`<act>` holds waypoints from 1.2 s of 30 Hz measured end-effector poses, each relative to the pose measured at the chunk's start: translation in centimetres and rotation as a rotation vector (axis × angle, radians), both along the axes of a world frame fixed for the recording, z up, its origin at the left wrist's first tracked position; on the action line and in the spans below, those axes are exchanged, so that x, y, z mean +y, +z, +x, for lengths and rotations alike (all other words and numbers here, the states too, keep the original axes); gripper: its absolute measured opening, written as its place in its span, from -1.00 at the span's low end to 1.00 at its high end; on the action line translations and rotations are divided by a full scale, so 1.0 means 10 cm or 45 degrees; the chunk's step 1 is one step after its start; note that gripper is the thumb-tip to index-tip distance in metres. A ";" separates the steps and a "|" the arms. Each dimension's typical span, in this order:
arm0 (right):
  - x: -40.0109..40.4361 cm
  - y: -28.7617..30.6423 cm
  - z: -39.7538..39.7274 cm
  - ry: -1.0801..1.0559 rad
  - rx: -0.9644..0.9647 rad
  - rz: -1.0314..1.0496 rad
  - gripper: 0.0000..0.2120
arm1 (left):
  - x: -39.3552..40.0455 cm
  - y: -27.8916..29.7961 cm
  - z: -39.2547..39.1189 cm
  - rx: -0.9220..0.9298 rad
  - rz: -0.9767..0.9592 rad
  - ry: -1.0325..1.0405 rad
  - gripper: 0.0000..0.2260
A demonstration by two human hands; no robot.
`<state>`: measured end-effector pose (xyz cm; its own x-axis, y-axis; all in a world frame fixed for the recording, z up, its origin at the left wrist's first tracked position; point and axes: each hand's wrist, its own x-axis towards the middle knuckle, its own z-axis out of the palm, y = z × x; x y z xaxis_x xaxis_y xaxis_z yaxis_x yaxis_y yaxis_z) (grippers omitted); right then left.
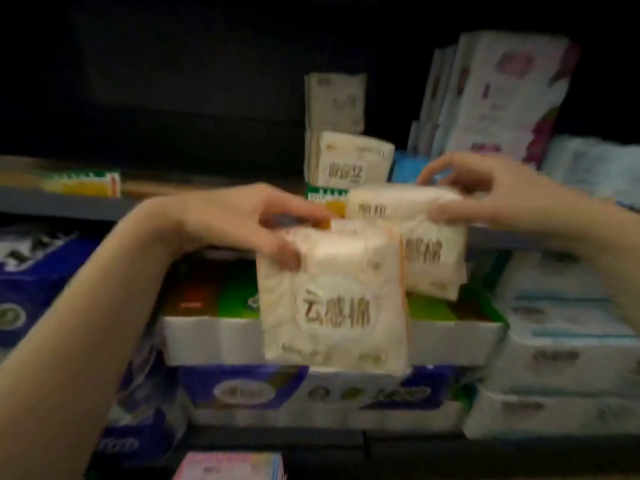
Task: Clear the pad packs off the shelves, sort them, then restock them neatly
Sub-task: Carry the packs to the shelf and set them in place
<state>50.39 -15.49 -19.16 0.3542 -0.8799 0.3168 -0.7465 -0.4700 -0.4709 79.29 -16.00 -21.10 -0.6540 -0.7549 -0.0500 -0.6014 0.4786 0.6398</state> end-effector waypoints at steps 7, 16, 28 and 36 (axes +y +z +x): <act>-0.57 0.82 0.42 -0.016 -0.360 -0.582 -0.69 | 0.06 0.76 0.25 0.326 -0.365 0.287 -0.49; -2.04 0.67 0.78 -0.453 0.323 -0.616 -0.48 | -0.51 0.90 0.33 0.644 -0.804 0.736 -0.47; -2.25 0.52 0.45 -0.220 -0.459 -0.641 -0.53 | -1.36 1.10 -0.15 0.368 -0.872 0.669 -0.26; -1.84 0.45 0.31 0.254 -0.579 -0.360 -0.26 | -1.46 1.07 -0.60 0.082 -0.959 0.374 -0.49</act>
<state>53.44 -33.88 -14.66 0.2780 -0.6688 0.6895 -0.3819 -0.7356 -0.5595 73.30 -30.58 -10.36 -0.4081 -0.7125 0.5708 -0.7424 0.6229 0.2467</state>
